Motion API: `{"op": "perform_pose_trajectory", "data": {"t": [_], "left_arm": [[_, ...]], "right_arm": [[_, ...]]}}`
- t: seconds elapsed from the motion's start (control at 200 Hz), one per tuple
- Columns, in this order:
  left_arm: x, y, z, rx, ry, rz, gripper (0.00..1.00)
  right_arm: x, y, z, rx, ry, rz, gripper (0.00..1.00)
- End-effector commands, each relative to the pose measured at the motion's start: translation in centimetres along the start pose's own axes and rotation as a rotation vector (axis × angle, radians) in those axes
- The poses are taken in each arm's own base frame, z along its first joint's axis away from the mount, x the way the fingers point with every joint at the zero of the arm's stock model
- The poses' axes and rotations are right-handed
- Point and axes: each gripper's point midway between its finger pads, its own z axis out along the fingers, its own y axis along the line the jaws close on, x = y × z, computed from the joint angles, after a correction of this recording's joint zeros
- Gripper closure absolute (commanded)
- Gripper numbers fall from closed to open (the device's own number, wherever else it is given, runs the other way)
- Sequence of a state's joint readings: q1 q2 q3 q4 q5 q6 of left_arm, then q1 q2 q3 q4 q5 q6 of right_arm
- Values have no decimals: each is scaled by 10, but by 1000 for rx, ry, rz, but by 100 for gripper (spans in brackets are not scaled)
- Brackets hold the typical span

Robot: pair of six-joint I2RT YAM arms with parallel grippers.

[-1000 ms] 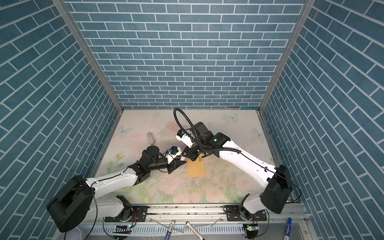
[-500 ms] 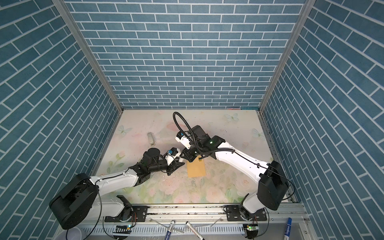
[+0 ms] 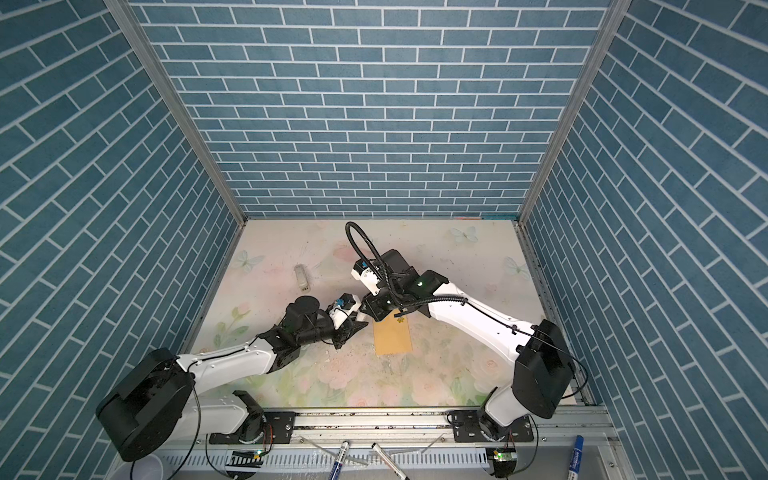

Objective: Place the letter into the envelope and seal it

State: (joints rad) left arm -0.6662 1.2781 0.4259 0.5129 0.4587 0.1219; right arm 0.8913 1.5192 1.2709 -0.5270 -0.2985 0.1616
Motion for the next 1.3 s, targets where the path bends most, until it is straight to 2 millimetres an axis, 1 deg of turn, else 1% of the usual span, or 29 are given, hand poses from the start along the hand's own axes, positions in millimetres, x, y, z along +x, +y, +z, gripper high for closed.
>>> {"op": "perform_pose_trajectory", "data": {"t": [0.0,0.12,0.135,0.27,0.375,0.445,0.535,0.595,0.695,0.83,0.895,0.94,1.08,1.2,1.295], "left_arm": [[-99,7,-19,-58,-305,138,100],[-101,7,-19,-60,-305,128,100],[-101,7,-19,-59,-304,126,100],[-103,8,-21,-66,-305,110,100],[-101,10,-22,-73,-299,87,100],[-99,10,-23,-77,-297,70,100],[-98,10,-25,-80,-293,52,100],[-97,11,-26,-86,-289,41,100],[-96,12,-29,-97,-284,25,100],[-99,14,-31,-111,-294,-14,100],[-103,15,-31,-106,-304,-51,100],[-109,13,-32,-90,-321,-79,100],[-130,8,-35,-28,-397,-164,100],[-146,3,-38,34,-466,-230,100],[-156,-3,-39,93,-511,-260,100]], "right_arm": [[30,10,1,0,138,60,100],[10,11,-10,15,88,25,100],[8,12,-11,16,81,19,99],[-18,8,-29,70,2,-42,85],[-46,8,-50,108,-96,-90,73],[-61,8,-64,129,-165,-123,65],[-75,12,-82,142,-254,-166,56],[-80,14,-94,148,-308,-194,48],[-82,19,-113,151,-384,-233,34],[-82,22,-137,167,-501,-261,21],[-79,22,-144,168,-552,-259,14],[-77,23,-148,162,-585,-251,11],[-62,21,-144,133,-617,-209,7],[-50,20,-133,94,-611,-168,7],[-46,23,-126,52,-622,-151,8]]}}
